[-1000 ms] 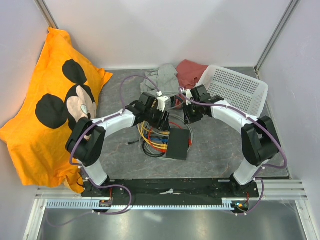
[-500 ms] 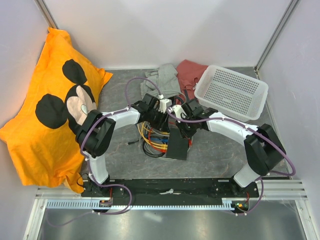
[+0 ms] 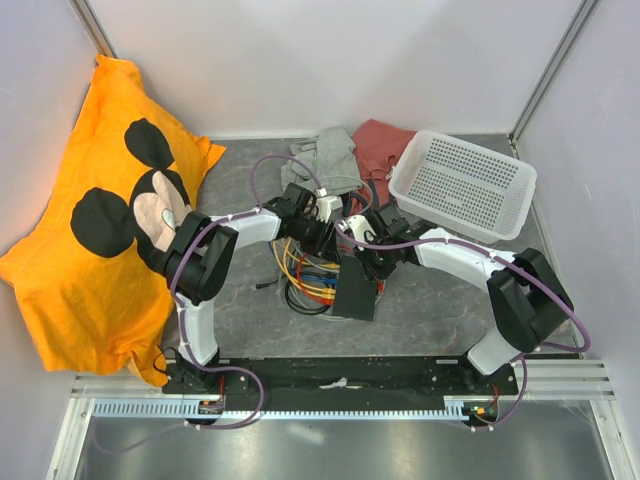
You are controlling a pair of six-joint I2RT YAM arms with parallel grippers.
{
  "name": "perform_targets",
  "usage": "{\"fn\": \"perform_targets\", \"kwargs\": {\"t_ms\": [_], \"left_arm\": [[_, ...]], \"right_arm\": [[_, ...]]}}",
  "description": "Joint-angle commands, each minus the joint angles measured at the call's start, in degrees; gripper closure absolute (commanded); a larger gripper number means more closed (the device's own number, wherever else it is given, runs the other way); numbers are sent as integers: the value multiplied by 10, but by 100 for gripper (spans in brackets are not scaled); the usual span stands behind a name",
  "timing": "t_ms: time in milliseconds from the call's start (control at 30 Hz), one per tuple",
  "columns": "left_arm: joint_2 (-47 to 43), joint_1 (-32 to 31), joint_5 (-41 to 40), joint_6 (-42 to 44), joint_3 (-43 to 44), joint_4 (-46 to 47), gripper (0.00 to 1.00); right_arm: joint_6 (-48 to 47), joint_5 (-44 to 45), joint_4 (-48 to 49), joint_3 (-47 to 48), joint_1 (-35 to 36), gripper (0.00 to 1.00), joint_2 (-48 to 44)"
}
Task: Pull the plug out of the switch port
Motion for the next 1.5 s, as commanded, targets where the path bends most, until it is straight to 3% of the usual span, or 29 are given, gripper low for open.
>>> {"fn": "perform_targets", "kwargs": {"t_ms": [0,567,800,1467], "left_arm": [[28,13,39,13,29,-10,52],[72,35,97,38,51,-49,54],[78,35,102,54,45,-55,63],[93,35,112,86,40,-71,62]], "right_arm": [[-15,15,7,-21,0,100,13],[-15,24,16,-30,0,100,19],[-16,24,19,-30,-1,100,19],[-19,27,19,-34,0,100,16]]}}
